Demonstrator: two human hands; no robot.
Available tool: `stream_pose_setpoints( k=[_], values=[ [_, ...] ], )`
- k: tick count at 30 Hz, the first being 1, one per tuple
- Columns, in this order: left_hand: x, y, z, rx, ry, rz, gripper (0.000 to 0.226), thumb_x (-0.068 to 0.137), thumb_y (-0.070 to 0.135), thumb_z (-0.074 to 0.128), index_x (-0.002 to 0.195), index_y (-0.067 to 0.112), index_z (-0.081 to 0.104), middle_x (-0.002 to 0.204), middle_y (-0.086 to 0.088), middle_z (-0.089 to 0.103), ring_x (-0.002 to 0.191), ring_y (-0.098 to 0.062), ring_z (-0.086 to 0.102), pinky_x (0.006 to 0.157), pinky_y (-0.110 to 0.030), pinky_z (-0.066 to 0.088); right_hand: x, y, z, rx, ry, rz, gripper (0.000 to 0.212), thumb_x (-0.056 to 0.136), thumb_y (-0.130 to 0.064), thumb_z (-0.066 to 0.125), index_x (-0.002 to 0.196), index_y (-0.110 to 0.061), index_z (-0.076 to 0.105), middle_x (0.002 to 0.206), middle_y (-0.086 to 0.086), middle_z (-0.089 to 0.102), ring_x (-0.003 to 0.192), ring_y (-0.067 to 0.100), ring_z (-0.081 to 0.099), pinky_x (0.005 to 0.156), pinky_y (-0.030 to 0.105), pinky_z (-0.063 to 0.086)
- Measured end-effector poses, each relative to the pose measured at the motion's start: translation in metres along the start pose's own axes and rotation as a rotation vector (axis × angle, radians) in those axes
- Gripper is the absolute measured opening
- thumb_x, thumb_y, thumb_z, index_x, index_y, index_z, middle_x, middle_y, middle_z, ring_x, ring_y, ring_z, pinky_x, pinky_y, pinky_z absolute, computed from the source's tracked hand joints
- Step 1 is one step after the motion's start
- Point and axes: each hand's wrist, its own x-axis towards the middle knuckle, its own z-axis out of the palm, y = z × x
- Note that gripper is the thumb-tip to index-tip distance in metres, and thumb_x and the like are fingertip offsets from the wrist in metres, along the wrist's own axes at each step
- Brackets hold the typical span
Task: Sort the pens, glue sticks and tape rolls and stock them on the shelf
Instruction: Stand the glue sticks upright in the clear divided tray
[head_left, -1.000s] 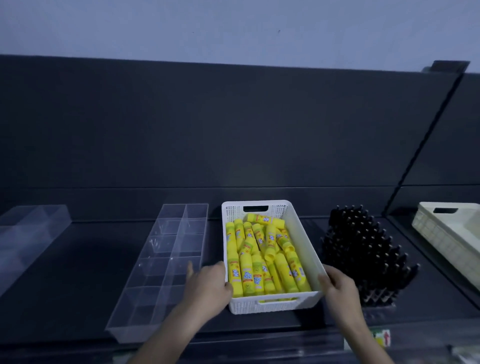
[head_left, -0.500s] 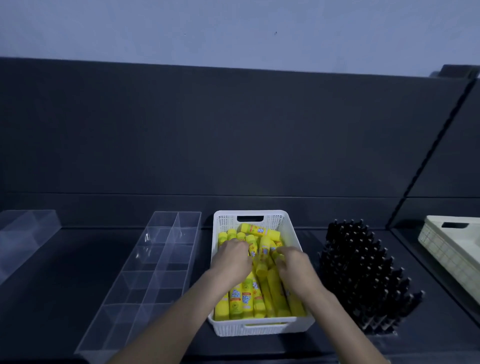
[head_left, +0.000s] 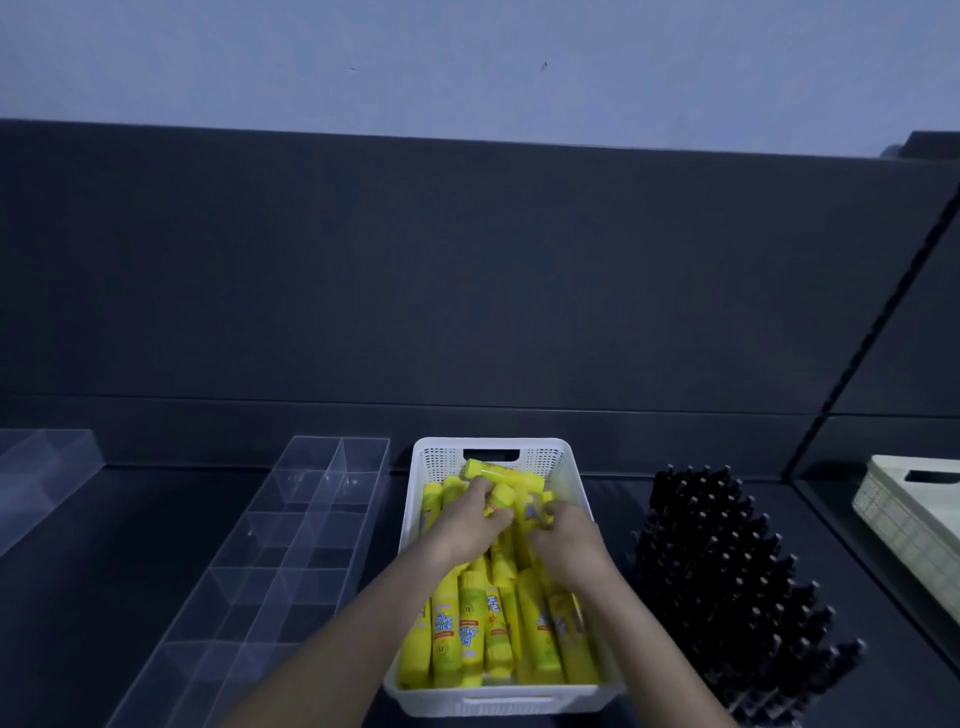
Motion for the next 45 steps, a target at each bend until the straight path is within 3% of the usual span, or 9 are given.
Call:
stream_pose_setpoints(
  k=[4, 9, 14, 18, 24, 28, 31, 39, 45],
  values=[
    [0.012, -0.007, 0.013, -0.147, -0.067, -0.094, 0.057, 0.078, 0.013, 0.068, 0.130, 0.014, 0.043, 0.117, -0.005, 0.059, 0.107, -0.021, 0.057, 0.082, -0.028, 0.050, -0.004, 0.002, -0.008, 0.416, -0.033, 0.060, 0.035, 0.067, -0.013, 0.056, 0.100, -0.003, 0.060, 0.083, 0.006, 0.057, 0.072, 0.020, 0.053, 0.062, 0.032, 0.048],
    [0.008, -0.001, 0.009, -0.288, 0.098, -0.057, 0.018, 0.075, 0.004, 0.069, 0.089, 0.013, 0.062, 0.095, -0.007, 0.066, 0.089, -0.023, 0.062, 0.078, -0.033, 0.052, -0.013, 0.002, -0.015, 0.900, -0.195, 0.044, 0.027, 0.073, 0.016, 0.044, 0.085, 0.002, 0.063, 0.065, 0.010, 0.061, 0.058, 0.021, 0.056, 0.057, 0.028, 0.047],
    [-0.019, 0.004, -0.035, -0.664, 0.181, 0.096, 0.018, 0.080, -0.003, 0.066, 0.077, 0.015, 0.064, 0.078, -0.006, 0.066, 0.074, -0.021, 0.062, 0.073, -0.032, 0.051, -0.018, -0.014, -0.018, 1.001, -0.226, -0.038, 0.017, 0.081, 0.005, 0.049, 0.088, -0.005, 0.061, 0.078, 0.012, 0.061, 0.067, 0.022, 0.059, 0.063, 0.032, 0.049],
    [-0.039, -0.007, -0.078, -0.746, 0.221, 0.159, 0.020, 0.072, 0.001, 0.073, 0.083, 0.016, 0.065, 0.084, -0.005, 0.066, 0.079, -0.021, 0.061, 0.078, -0.034, 0.051, -0.019, -0.036, -0.006, 0.886, -0.202, -0.119, 0.008, 0.088, -0.014, 0.057, 0.092, -0.008, 0.061, 0.083, 0.010, 0.062, 0.079, 0.023, 0.057, 0.066, 0.028, 0.044],
    [-0.062, -0.058, -0.142, -0.743, 0.326, 0.118, 0.024, 0.080, -0.006, 0.065, 0.085, 0.018, 0.062, 0.083, 0.000, 0.065, 0.075, -0.012, 0.060, 0.062, -0.015, 0.051, -0.012, -0.094, 0.025, 0.763, -0.103, -0.239, 0.017, 0.080, 0.003, 0.057, 0.084, -0.012, 0.051, 0.076, 0.007, 0.056, 0.065, 0.018, 0.055, 0.060, 0.026, 0.042],
    [-0.072, -0.109, -0.184, -0.738, 0.421, 0.070, 0.024, 0.080, -0.006, 0.064, 0.084, 0.017, 0.062, 0.085, -0.003, 0.063, 0.080, -0.017, 0.058, 0.066, -0.022, 0.047, 0.005, -0.145, 0.062, 0.668, -0.080, -0.293, 0.009, 0.088, -0.008, 0.056, 0.083, -0.013, 0.051, 0.074, 0.002, 0.056, 0.066, 0.015, 0.056, 0.058, 0.024, 0.046],
    [-0.076, -0.143, -0.210, -0.719, 0.451, 0.044, 0.026, 0.081, -0.005, 0.064, 0.082, 0.020, 0.061, 0.085, 0.002, 0.063, 0.080, -0.011, 0.057, 0.066, -0.018, 0.045, 0.029, -0.180, 0.096, 0.499, -0.006, -0.343, 0.013, 0.084, -0.011, 0.062, 0.077, -0.014, 0.052, 0.072, 0.003, 0.057, 0.068, 0.020, 0.055, 0.064, 0.035, 0.048],
    [-0.061, -0.200, -0.234, -0.587, 0.346, 0.018, 0.013, 0.082, 0.001, 0.065, 0.094, 0.006, 0.064, 0.088, -0.004, 0.062, 0.080, -0.014, 0.057, 0.068, -0.020, 0.044, 0.079, -0.218, 0.162, -0.156, 0.067, -0.308, 0.016, 0.084, -0.018, 0.060, 0.088, -0.011, 0.046, 0.086, 0.007, 0.056, 0.079, 0.026, 0.053, 0.063, 0.029, 0.038],
    [-0.045, -0.202, -0.232, -0.682, 0.302, 0.029, 0.016, 0.082, -0.005, 0.063, 0.085, 0.011, 0.061, 0.078, 0.000, 0.062, 0.070, -0.009, 0.056, 0.053, -0.005, 0.045, 0.083, -0.208, 0.173, -0.201, 0.043, -0.316, 0.020, 0.082, -0.026, 0.065, 0.086, -0.015, 0.049, 0.095, 0.010, 0.064, 0.093, 0.029, 0.058, 0.068, 0.032, 0.042]
  ],
)
